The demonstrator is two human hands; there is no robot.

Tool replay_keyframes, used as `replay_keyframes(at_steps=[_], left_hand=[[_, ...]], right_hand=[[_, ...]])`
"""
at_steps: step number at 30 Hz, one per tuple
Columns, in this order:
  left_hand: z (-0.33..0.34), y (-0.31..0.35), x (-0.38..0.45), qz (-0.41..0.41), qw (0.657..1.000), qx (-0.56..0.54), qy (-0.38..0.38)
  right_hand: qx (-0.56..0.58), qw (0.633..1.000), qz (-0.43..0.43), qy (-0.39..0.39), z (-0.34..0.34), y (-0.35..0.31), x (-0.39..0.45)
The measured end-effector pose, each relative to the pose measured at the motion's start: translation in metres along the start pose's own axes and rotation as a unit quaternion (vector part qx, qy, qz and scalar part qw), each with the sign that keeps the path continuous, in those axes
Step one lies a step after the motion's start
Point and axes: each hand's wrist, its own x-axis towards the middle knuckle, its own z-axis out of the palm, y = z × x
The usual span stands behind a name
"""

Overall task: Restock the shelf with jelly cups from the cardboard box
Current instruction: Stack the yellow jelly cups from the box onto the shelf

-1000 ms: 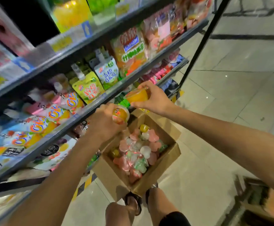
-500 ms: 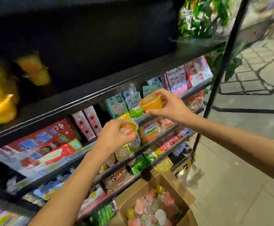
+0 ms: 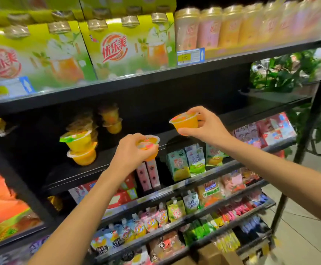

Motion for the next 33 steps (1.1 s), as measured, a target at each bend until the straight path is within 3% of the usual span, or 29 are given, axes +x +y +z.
replay_keyframes(at_steps=[17, 33], left_hand=[[-0.003, -0.062, 0.019, -0.068, 0.990, 0.045, 0.119], [0.016, -0.085, 0.007, -0.095, 0.978, -0.063, 0.174]], right_hand=[[0.103, 0.991, -0.033, -0.083, 0.098, -0.018, 0.043], [0.171, 0.974, -0.034, -0.148, 0.179, -0.033, 0.055]])
